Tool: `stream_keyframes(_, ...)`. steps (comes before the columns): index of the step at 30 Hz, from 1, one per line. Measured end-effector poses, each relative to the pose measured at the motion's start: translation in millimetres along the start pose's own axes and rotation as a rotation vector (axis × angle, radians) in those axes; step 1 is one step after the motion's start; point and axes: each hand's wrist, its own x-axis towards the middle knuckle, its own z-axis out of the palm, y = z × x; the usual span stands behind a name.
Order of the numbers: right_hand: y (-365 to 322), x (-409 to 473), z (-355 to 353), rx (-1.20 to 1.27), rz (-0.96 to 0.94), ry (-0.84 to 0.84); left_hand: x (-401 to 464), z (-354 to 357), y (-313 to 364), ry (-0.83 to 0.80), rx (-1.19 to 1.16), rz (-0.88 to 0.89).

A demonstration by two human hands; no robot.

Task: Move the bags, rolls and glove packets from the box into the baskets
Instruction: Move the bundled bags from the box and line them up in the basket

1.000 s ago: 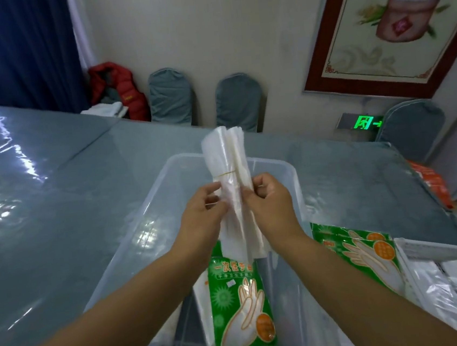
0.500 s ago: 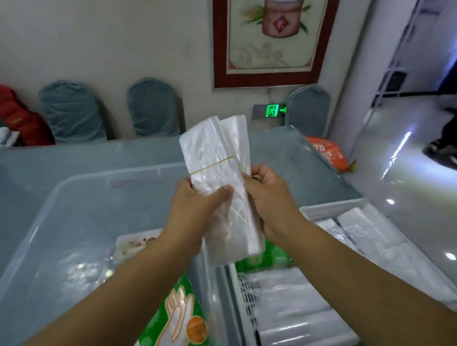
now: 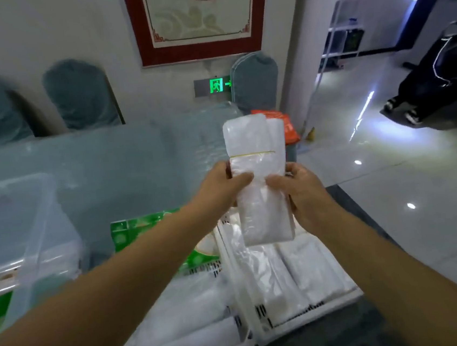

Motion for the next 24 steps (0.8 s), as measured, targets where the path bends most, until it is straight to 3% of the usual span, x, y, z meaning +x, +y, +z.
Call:
stream_keyframes(2, 5.1, 11.7, -43.8, -0.046, 0.029, 0.066, 12.2, 20.5, -27.0, -0.041, 0.143, -0.025)
stream_keyframes(4, 14.9, 21.1, -82.2, -0.104, 0.056, 0.132, 19.2, 35.0, -63.7, -0.096, 0.493, 0.013)
stream_keyframes(7, 33.2, 28.9, -122.5, -0.133, 0.088, 0.187, 18.5, 52.4, -113.6, -0.371, 0.995, 0.065)
stream_keyframes(11, 57.4, 30.0, -145.4, -0.255, 0.122, 0.205, 20.6, 67.1, -148.5, -0.700, 1.498, 0.382)
stream_keyframes(18, 91.8, 14.7, -134.4, -0.405, 0.163, 0.153, 22.3, 63.7, -138.1, -0.769, 1.689, 0.691)
stream_keyframes(24, 115.6, 9.2, -111.7, -0.577, 0.153, 0.124, 17.3, 47.5, -141.0, -0.692, 1.712, 0.595)
